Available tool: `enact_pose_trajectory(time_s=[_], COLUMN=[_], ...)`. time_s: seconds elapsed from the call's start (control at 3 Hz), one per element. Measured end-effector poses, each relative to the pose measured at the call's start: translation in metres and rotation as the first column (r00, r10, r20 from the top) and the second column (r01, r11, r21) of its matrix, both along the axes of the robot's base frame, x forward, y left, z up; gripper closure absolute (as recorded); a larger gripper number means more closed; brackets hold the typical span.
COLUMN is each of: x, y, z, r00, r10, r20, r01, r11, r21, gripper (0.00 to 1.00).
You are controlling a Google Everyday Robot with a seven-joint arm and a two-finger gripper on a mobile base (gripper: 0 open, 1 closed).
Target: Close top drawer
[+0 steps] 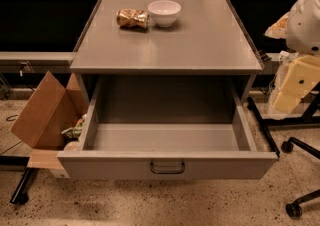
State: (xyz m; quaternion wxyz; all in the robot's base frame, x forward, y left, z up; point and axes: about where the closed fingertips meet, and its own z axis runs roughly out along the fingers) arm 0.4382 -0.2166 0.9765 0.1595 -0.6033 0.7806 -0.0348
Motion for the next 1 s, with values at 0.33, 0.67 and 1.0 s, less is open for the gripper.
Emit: enact_pose_trajectory(time_s=[0.33, 0.67, 1.0], x=[0.0, -0.008, -0.023], y=[0.0, 0.009, 0.024], z=[0.0, -0.019, -0.066], r00=[1.0, 0.9974, 0.9818], r10=[0.0, 0.058, 0.141], r20=[0.0, -0.043, -0.127], r01=[0.0, -0.059, -0.147], r11=[1.0, 0.998, 0.988], r21=[0.0, -0.02, -0.038], gripper=[0.0, 0.0, 0.0])
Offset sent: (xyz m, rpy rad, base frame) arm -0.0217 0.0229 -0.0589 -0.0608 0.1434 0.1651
